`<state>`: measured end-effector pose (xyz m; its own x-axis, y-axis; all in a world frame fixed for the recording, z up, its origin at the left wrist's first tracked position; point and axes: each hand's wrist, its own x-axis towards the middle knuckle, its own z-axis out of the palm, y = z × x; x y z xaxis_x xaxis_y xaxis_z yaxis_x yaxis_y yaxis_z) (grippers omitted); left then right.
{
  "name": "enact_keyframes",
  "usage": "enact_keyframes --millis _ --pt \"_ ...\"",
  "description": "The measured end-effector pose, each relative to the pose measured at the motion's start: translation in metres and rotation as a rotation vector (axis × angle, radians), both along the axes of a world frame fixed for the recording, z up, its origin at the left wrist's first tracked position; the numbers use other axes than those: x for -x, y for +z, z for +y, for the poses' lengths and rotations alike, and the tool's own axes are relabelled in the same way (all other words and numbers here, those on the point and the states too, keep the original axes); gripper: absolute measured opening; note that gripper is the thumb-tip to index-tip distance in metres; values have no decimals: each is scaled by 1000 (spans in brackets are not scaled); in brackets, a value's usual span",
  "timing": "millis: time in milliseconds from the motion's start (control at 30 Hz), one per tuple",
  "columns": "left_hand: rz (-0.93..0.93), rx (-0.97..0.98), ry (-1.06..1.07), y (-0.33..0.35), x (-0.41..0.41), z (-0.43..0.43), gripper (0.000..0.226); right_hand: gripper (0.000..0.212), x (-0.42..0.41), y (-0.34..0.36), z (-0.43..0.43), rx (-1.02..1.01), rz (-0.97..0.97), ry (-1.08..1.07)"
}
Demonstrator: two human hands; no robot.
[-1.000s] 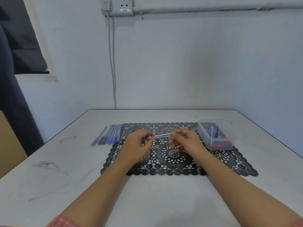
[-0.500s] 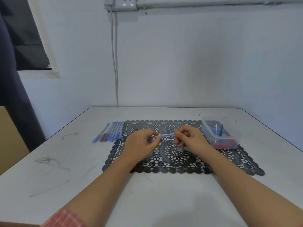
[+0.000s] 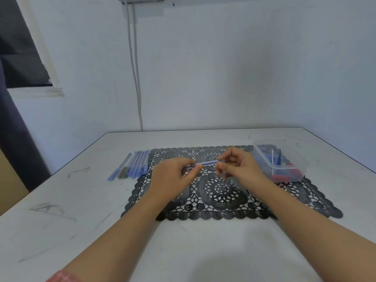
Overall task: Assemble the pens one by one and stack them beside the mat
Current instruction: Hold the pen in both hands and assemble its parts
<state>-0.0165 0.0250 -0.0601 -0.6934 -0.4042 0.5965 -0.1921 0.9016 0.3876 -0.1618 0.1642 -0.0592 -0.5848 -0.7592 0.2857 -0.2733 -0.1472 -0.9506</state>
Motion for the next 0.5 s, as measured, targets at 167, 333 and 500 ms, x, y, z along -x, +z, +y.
enact_keyframes --millis 167,333,500 --pt "24 10 -1 -2 6 -6 35 8 1 0 -5 93 -220 4" --pt "70 44 42 -2 6 -8 24 10 3 -4 -8 118 -275 -18" --pt "97 34 42 -2 5 -10 21 16 3 -5 -9 130 -286 -10"
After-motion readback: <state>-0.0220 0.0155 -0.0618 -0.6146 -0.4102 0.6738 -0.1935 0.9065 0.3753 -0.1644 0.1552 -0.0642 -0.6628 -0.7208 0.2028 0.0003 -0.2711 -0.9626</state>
